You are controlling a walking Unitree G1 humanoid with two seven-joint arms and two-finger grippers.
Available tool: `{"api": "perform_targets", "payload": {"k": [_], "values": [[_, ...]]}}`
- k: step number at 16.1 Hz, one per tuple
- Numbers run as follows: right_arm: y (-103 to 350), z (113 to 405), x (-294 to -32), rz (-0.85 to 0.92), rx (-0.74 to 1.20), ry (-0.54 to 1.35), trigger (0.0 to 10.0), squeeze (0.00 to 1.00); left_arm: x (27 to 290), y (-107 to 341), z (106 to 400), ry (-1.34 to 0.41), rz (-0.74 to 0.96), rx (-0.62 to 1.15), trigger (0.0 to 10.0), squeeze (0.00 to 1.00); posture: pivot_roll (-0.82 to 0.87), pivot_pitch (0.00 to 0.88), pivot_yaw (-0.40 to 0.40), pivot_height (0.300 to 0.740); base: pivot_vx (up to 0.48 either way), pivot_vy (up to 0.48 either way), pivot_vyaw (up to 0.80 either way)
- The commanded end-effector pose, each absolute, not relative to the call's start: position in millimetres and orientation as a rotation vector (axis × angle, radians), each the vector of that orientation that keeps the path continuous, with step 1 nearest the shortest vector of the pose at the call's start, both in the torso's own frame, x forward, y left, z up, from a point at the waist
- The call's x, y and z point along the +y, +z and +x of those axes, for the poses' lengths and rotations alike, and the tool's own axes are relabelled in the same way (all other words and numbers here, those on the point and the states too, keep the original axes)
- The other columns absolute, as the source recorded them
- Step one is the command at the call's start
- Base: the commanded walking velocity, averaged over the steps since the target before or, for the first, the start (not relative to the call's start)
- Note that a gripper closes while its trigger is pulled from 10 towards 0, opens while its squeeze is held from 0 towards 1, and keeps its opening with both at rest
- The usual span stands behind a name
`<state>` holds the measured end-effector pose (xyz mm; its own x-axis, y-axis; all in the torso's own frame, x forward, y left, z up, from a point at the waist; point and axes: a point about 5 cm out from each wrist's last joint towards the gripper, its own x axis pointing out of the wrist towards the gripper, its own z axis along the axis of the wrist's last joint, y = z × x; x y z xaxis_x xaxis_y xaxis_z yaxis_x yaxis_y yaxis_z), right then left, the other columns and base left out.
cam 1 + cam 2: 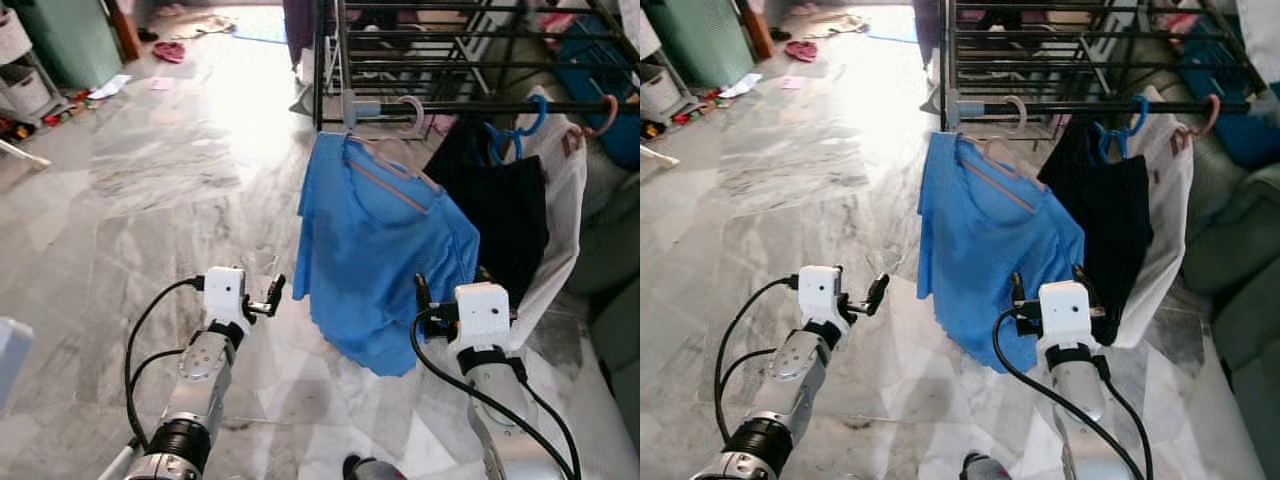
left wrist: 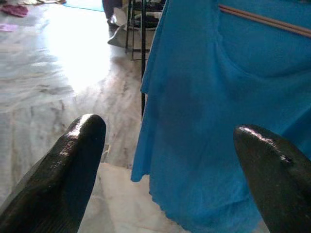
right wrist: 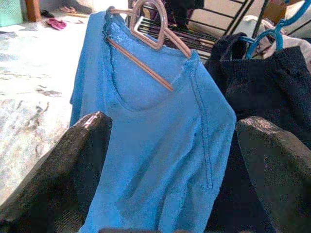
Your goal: Hang hanger
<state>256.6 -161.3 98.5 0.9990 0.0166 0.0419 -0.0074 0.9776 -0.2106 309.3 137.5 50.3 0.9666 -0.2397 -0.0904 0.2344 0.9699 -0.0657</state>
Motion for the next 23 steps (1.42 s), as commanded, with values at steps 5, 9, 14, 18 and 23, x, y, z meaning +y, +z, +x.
{"api": "perform_targets", "payload": {"k": [5, 9, 14, 18, 23], "values": [[96.6, 255.3, -164.1, -0.222, -0.035, 0.016, 10.0, 0.00, 136.1, 45.5, 306.2, -0.244, -0.057, 0.113, 10.0, 0.00, -0.24, 0.130, 0.021, 0.740, 0.000, -0.433, 0.00], [97.7, 254.3, -167.0, -0.232, -0.036, 0.017, 10.0, 0.00, 135.9, 44.3, 305.8, -0.249, -0.054, 0.118, 10.0, 0.00, -0.24, 0.124, 0.017, 0.740, 0.000, -0.392, 0.00], [100.0, 253.7, -167.5, -0.211, -0.048, 0.009, 10.0, 0.00, 142.9, 46.7, 305.9, -0.233, -0.063, 0.098, 10.0, 0.00, -0.24, 0.128, 0.021, 0.740, 0.000, -0.148, 0.00], [100.7, 253.4, -167.6, -0.206, -0.049, 0.020, 10.0, 0.00, 145.6, 48.2, 305.3, -0.247, -0.078, 0.082, 10.0, 0.00, -0.24, 0.130, 0.015, 0.740, 0.000, 0.000, 0.00], [102.6, 254.7, -166.9, -0.201, -0.057, 0.032, 10.0, 0.00, 145.0, 53.0, 309.5, -0.258, -0.094, 0.064, 10.0, 0.00, -0.25, 0.126, 0.018, 0.740, 0.279, 0.000, 0.00]]}}
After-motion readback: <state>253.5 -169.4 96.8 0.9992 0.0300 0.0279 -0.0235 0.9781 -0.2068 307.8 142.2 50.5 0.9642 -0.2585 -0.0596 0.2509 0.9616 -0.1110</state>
